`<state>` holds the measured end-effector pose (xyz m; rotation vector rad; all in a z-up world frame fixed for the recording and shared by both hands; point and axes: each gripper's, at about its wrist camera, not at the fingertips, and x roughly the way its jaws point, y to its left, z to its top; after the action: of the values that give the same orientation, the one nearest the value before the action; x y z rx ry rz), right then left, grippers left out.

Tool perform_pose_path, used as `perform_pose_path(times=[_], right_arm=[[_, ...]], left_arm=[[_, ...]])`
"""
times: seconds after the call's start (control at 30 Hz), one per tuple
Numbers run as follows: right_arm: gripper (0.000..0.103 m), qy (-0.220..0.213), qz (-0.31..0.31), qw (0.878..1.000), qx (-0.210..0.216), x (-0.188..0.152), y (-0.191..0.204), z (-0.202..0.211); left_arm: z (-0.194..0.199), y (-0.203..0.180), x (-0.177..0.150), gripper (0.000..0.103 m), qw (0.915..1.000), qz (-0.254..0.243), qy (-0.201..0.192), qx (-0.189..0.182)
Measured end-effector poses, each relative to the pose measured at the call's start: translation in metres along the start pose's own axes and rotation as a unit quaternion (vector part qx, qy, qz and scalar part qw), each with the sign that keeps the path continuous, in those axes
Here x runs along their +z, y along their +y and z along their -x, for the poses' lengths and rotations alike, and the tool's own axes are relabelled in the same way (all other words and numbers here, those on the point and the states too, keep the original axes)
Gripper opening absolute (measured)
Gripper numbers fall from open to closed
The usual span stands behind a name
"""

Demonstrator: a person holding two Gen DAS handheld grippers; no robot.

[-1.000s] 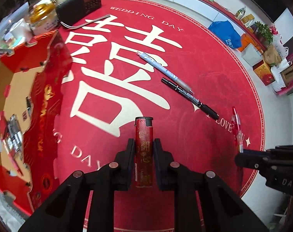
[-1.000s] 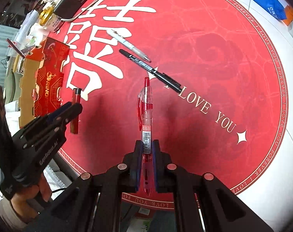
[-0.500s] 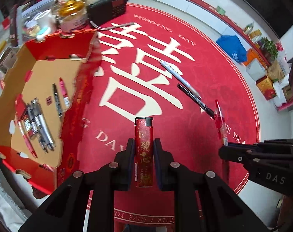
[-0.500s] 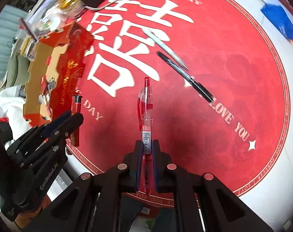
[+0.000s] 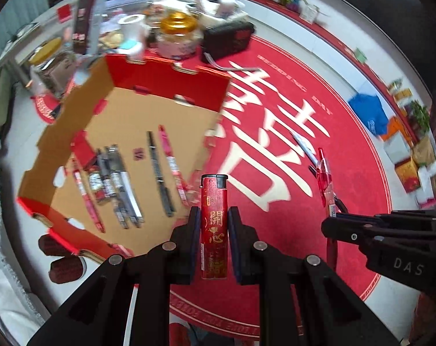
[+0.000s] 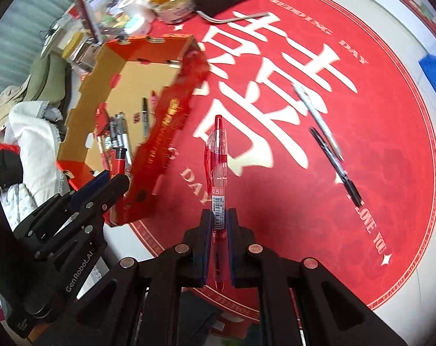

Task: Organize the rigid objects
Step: 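Carry the held red stick and red pen over the cardboard box with both tools, then lower the red stick and red pen into the box and open both tools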

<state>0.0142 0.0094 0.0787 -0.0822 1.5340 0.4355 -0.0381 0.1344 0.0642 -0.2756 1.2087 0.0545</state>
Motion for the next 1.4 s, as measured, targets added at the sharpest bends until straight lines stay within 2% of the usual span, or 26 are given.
perform_pose_path(times=[0.23, 0.5, 0.8, 1.0, 1.4], right_arm=[[0.011, -0.007, 0.047, 0.999, 0.004, 0.015, 0.045, -0.002], [0.011, -0.014, 0.100, 0.995, 0.025, 0.037, 0.105, -0.010], [0.011, -0.017, 0.137, 0.990, 0.043, 0.055, 0.153, -0.022], [0.011, -0.016, 0.148, 0.988, 0.040, 0.061, 0.163, -0.029], [0.011, -0.014, 0.131, 0.991, 0.027, 0.070, 0.151, -0.037]], left_arm=[[0.008, 0.047, 0.002, 0.020, 0.9983, 0.045, -0.010, 0.037], [0.008, 0.099, 0.007, 0.020, 0.9911, 0.100, -0.011, 0.087], [0.005, 0.131, 0.013, 0.020, 0.9844, 0.136, -0.015, 0.111], [0.003, 0.137, 0.017, 0.020, 0.9838, 0.137, -0.016, 0.114], [-0.011, 0.136, 0.019, 0.020, 0.9859, 0.127, 0.002, 0.110]])
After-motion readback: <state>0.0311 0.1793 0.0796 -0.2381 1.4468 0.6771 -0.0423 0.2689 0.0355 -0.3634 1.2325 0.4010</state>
